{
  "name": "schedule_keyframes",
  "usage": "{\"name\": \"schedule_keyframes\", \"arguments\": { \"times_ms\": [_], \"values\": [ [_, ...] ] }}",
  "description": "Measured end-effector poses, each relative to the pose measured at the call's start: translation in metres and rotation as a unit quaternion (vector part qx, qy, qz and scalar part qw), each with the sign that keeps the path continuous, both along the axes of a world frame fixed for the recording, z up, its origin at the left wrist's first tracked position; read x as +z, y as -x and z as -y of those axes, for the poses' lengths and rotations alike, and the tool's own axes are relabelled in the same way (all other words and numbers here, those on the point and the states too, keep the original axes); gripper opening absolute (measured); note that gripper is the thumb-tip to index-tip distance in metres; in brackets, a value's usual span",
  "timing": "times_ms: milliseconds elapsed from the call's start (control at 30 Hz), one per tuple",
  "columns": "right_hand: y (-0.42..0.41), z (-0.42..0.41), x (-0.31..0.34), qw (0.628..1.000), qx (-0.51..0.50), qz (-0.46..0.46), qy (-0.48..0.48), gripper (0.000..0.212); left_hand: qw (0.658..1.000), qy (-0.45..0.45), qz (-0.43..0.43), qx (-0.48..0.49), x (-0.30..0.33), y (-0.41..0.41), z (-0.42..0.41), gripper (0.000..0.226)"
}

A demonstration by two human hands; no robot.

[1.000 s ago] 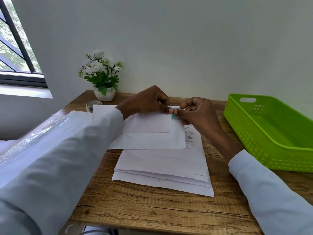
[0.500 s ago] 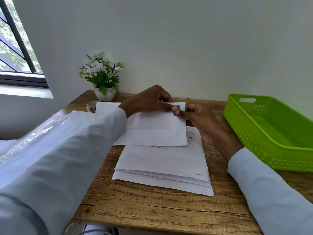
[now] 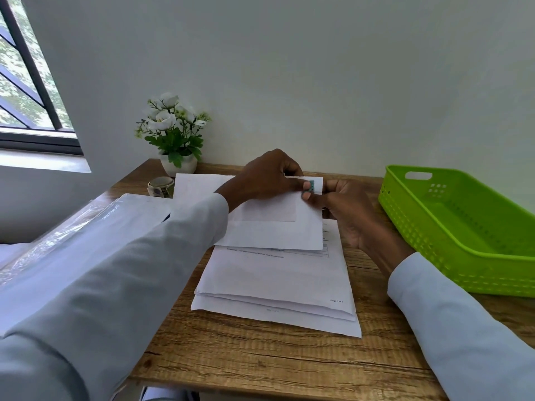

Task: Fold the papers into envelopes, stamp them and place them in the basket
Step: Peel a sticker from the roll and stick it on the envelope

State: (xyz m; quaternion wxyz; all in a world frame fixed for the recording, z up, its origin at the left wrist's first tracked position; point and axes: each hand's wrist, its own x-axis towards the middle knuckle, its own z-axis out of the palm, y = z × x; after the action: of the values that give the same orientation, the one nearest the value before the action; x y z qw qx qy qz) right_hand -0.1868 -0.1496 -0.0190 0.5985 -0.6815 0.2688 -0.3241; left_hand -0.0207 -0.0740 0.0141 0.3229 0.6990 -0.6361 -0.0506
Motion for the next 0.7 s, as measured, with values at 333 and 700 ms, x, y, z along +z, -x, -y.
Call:
{"name": "schedule_keyframes", "arguments": {
  "times_ms": [333,700],
  "values": [
    [0.012,0.011,0.007,1.0,-0.009,0.01,-0.01,0.023,0.998,0.001,-0.056,-0.025,0.009,-0.015,-0.023,0.024],
    [0.031,0.027,0.02,0.991,-0.077,0.082,-0.07,0.016,0.944,-0.012,-0.328,0.03,-0.014,-0.084,-0.081,0.069]
  ]
}}
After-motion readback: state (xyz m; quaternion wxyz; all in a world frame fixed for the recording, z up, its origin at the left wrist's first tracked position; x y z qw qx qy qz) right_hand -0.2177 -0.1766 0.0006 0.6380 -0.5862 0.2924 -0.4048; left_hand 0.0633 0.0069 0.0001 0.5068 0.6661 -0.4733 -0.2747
